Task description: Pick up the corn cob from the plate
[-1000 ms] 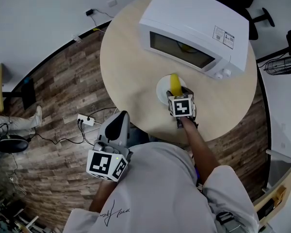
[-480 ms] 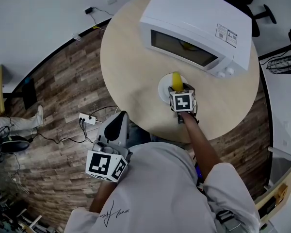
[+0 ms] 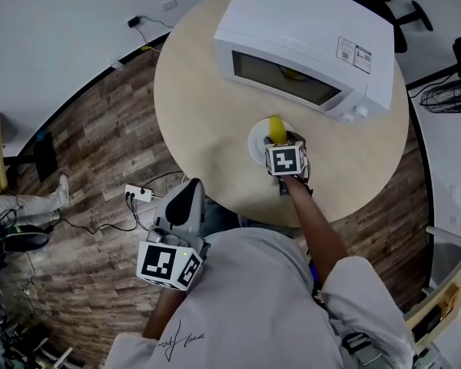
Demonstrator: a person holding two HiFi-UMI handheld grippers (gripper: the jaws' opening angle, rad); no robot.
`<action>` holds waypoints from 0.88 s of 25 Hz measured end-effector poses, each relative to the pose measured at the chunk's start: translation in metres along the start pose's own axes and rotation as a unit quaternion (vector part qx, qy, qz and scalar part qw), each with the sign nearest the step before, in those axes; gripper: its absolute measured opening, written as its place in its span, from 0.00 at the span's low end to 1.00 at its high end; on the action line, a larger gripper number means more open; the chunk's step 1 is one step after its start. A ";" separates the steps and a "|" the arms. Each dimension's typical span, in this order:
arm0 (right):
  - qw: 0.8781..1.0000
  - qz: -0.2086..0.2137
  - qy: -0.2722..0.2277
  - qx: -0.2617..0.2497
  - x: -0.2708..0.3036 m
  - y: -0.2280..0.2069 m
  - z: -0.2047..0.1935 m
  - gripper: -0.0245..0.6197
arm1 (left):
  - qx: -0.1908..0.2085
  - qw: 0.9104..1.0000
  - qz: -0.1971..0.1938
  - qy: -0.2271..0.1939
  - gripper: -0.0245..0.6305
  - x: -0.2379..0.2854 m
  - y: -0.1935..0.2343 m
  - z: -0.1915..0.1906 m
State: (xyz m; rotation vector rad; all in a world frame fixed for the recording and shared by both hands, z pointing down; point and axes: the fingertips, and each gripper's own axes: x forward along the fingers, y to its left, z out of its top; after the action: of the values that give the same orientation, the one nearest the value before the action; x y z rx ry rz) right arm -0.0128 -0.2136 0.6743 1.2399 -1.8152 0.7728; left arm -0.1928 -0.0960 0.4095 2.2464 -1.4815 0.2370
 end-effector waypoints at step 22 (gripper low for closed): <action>1.000 0.005 0.019 -0.013 -0.007 0.003 -0.007 0.45 | 0.002 1.000 -0.014 -0.002 0.02 -0.001 -0.009 0.001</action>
State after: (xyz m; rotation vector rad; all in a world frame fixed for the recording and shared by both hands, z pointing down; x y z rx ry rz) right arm -0.0127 -0.2035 0.6716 1.1928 -1.7965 0.7720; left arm -0.1849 -0.0925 0.4053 2.2698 -1.4517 0.2266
